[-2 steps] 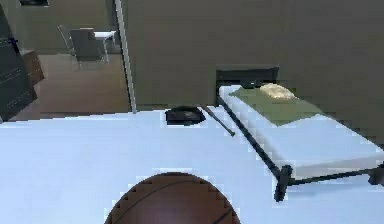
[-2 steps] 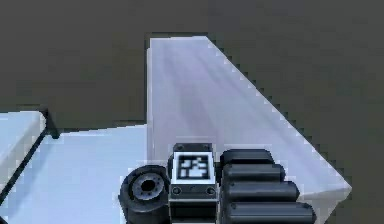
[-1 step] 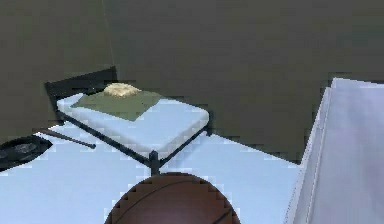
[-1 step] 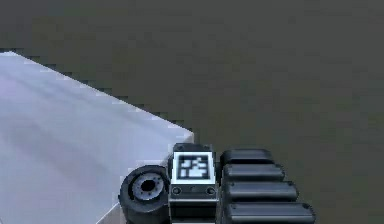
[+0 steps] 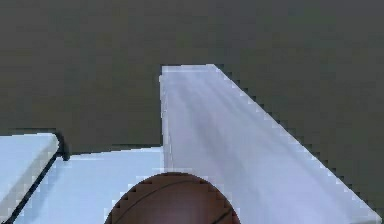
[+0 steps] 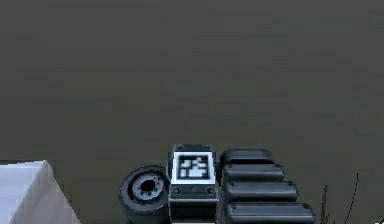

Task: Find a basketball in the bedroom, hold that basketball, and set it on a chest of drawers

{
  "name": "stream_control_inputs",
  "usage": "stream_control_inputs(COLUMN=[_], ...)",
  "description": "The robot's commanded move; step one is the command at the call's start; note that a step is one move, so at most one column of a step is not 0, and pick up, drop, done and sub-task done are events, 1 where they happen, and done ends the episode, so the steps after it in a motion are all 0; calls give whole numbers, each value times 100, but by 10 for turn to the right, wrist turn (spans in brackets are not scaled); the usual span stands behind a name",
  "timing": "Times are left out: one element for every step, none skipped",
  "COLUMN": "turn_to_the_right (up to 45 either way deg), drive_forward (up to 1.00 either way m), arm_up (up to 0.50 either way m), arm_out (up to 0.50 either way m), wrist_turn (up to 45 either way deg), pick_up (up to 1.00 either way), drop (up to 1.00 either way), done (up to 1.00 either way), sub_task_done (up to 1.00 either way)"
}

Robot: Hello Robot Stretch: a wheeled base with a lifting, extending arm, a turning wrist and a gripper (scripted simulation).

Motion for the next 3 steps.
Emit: stream_control_inputs(turn_to_the_right=[450, 90, 0], drive_forward=[0, 0, 10], arm_up=[0, 0, 0], arm_out=[0, 0, 0], wrist_turn=[0, 0, 0], pick_up=[0, 0, 0], drop=[0, 0, 0], done=[0, 0, 0], sub_task_done=[0, 0, 0])
